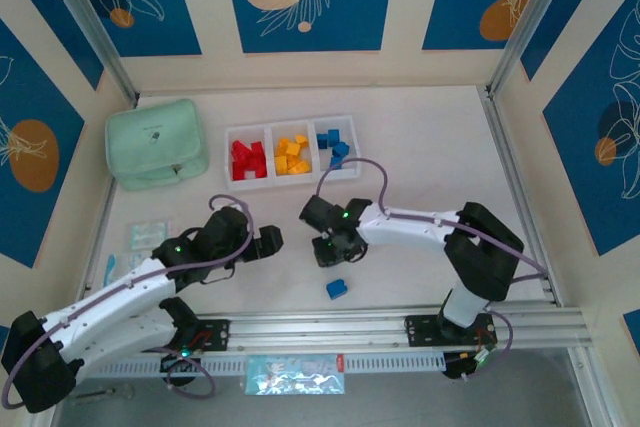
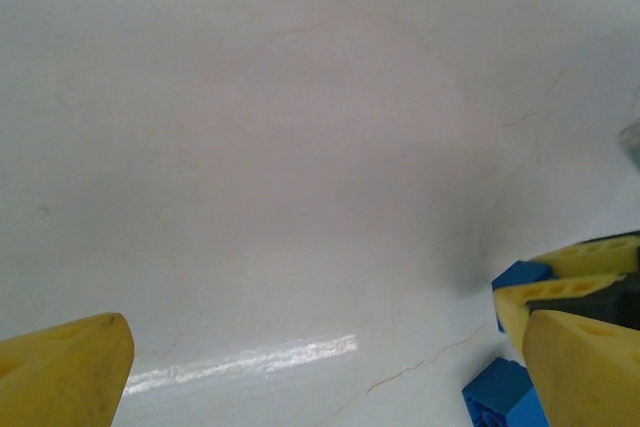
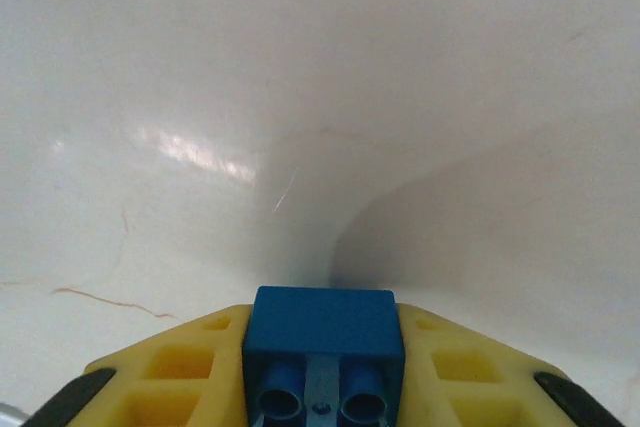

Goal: Sort the legos into containers by color
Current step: Pick up the lego from the bottom-center of the table, then place the lego in the container.

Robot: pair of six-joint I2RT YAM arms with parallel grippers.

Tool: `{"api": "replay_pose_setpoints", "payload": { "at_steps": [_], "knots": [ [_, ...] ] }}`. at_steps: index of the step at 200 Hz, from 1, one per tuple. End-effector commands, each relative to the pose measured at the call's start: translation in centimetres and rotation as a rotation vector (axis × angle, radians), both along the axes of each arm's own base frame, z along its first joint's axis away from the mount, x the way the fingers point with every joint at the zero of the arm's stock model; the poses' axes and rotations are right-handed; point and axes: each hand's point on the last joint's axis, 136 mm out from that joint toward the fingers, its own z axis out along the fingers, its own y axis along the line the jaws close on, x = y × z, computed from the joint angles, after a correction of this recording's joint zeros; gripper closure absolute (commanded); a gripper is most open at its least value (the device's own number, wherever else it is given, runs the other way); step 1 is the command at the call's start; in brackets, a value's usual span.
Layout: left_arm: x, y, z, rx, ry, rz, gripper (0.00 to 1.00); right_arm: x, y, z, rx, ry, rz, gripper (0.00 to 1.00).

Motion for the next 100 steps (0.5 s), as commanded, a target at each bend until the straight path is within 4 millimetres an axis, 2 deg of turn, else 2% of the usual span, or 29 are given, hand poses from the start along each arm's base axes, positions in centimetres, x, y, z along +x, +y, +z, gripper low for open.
{"api": "replay_pose_setpoints", "payload": {
  "at_steps": [1, 56, 67, 100],
  "knots": [
    [1.2, -1.1, 2.7, -0.017, -0.073, -0.033, 0.01, 3.1, 0.1, 3.6, 0.061, -0.098, -0.011, 0.74],
    [3.0, -1.9, 4.7, 0.001, -0.138, -0.041, 0.01, 12.3, -1.3, 8.5, 0.112, -0.276, -0.072, 0.74],
    [3.4, -2.0, 4.9, 0.003, -0.147, -0.036, 0.01, 14.5, -1.8, 9.0, 0.091, -0.318, -0.095, 0.74],
    [4.8, -2.5, 5.8, 0.009, -0.168, -0.035, 0.01, 20.6, -2.4, 8.8, 0.076, -0.361, -0.143, 0.74]
  ]
}}
